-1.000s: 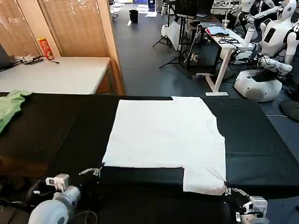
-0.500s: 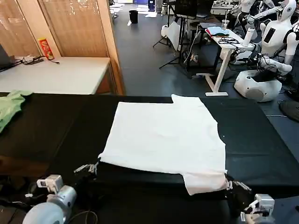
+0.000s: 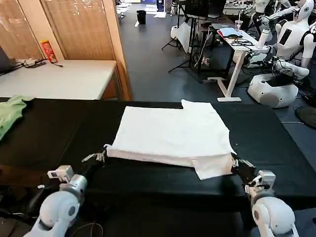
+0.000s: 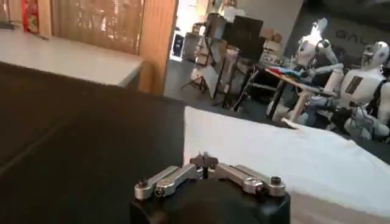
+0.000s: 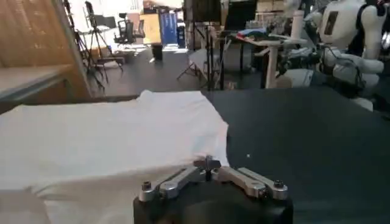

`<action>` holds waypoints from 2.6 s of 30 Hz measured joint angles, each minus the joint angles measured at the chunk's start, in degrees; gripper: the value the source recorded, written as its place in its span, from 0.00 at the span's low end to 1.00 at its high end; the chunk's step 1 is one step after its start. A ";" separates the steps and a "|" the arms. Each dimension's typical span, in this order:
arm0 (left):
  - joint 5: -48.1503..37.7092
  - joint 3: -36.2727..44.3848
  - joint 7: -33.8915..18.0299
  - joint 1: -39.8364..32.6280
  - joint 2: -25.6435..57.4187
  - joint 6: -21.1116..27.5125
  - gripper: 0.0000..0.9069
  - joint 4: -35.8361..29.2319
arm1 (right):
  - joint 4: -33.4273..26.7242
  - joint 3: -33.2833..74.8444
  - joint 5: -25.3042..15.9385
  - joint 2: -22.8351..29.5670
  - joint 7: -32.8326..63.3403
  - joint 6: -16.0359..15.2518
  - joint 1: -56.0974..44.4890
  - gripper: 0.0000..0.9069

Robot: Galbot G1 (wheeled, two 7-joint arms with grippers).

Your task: Fold and organize the clothes.

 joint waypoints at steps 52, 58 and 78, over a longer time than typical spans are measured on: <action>-1.84 3.24 3.57 -3.39 2.74 1.63 0.60 7.13 | 5.51 2.03 -0.57 -0.51 -2.69 -3.54 -9.65 0.70; -1.65 3.39 4.55 -3.16 2.71 1.97 0.15 7.88 | 5.09 2.08 -0.73 0.11 -2.71 -3.43 -9.95 0.66; -1.15 3.23 3.51 -1.54 3.96 2.52 0.00 6.41 | 7.85 2.72 -0.43 -1.99 -1.36 -6.46 -11.92 0.05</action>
